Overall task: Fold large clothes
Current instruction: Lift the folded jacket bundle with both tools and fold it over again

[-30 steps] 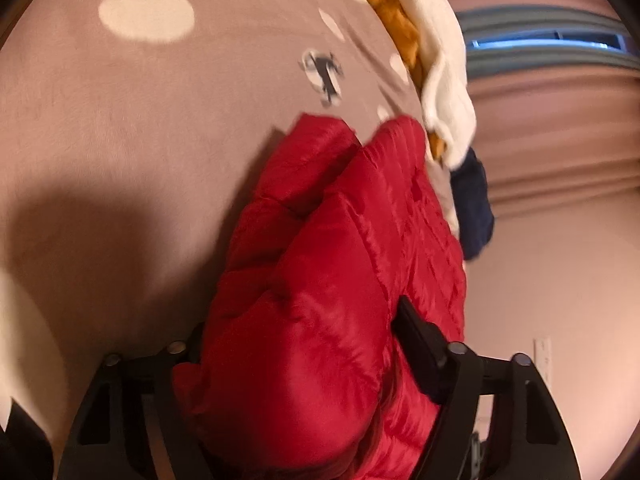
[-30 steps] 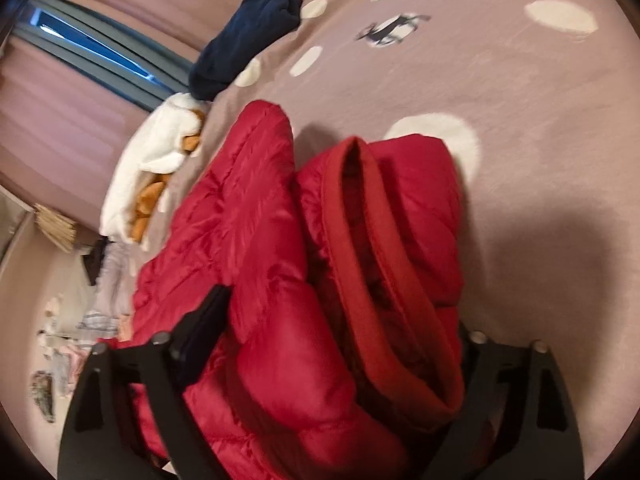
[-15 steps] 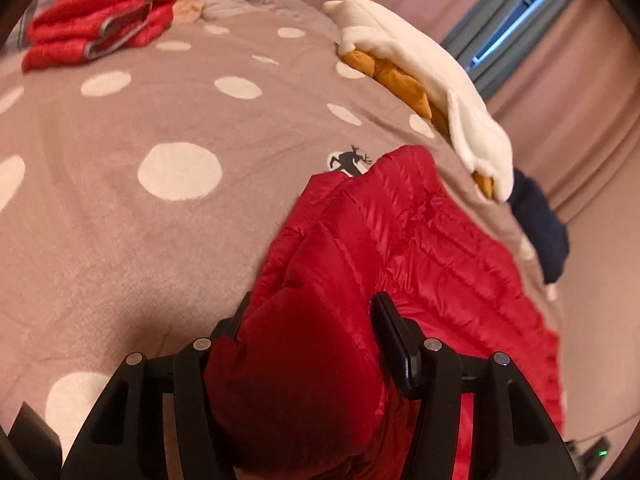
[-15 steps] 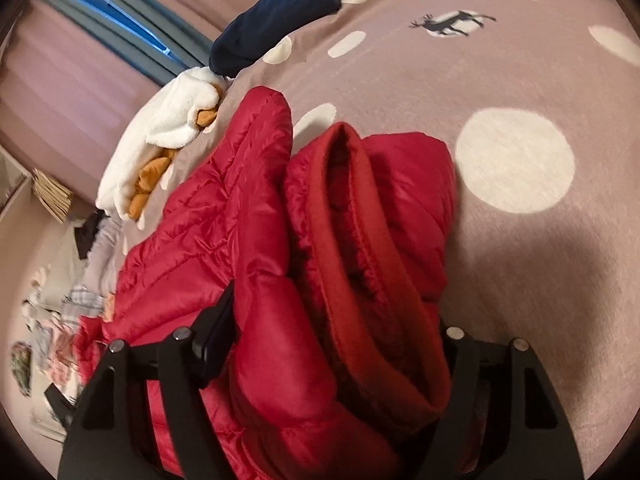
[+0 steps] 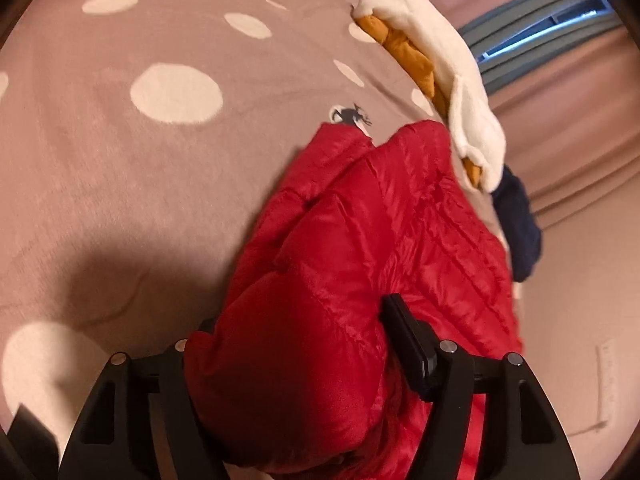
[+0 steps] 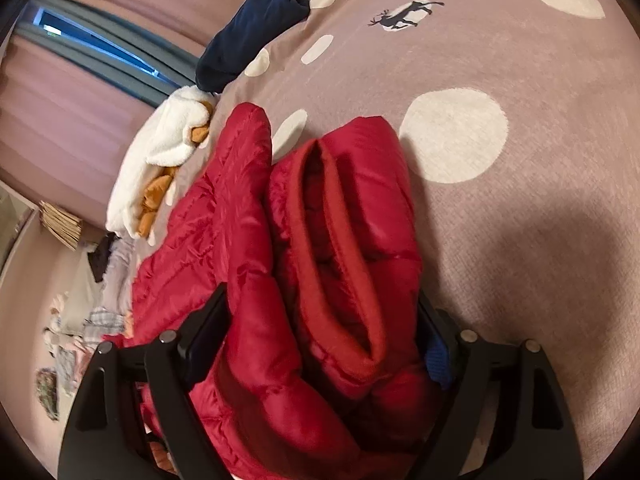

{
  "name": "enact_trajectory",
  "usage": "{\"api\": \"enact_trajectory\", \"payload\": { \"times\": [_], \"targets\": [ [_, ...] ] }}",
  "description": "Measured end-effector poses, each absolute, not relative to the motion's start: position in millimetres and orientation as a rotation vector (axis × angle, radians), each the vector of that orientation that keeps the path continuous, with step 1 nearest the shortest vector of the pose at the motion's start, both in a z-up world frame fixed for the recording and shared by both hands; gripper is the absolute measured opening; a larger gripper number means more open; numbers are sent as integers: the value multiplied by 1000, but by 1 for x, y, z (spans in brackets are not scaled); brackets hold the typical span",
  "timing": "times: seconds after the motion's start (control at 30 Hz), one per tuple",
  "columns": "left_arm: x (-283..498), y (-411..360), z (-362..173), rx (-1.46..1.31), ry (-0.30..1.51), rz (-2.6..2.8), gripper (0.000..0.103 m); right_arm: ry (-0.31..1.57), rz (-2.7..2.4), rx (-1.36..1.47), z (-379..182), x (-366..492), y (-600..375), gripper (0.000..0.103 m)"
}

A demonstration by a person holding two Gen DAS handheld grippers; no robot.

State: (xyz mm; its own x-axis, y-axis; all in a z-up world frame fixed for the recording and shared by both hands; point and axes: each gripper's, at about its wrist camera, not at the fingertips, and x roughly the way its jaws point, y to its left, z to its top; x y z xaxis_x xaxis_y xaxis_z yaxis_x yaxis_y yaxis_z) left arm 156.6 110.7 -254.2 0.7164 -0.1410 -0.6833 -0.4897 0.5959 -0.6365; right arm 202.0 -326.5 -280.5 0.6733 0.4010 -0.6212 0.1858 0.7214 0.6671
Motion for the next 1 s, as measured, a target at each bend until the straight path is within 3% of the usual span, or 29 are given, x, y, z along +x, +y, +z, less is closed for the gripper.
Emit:
{"api": "enact_trajectory", "payload": {
  "times": [0.13, 0.33, 0.6, 0.7, 0.83, 1.0],
  "targets": [
    [157, 98, -254, -942, 807, 125, 69, 851, 117, 723, -278, 207, -320, 85],
    [152, 96, -271, -1182, 811, -20, 69, 854, 126, 718, -279, 210, -323, 86],
    [147, 101, -264, -1166, 730, 120, 57, 855, 138, 764, -277, 203, -334, 84],
    [150, 94, -254, -1045, 729, 168, 57, 831, 134, 744, -271, 195, -339, 78],
    [152, 83, -241, -905, 713, 215, 55, 794, 139, 666, -259, 183, -337, 56],
    [149, 86, -240, -879, 681, 203, 54, 787, 101, 626, -259, 186, -331, 50]
  ]
}}
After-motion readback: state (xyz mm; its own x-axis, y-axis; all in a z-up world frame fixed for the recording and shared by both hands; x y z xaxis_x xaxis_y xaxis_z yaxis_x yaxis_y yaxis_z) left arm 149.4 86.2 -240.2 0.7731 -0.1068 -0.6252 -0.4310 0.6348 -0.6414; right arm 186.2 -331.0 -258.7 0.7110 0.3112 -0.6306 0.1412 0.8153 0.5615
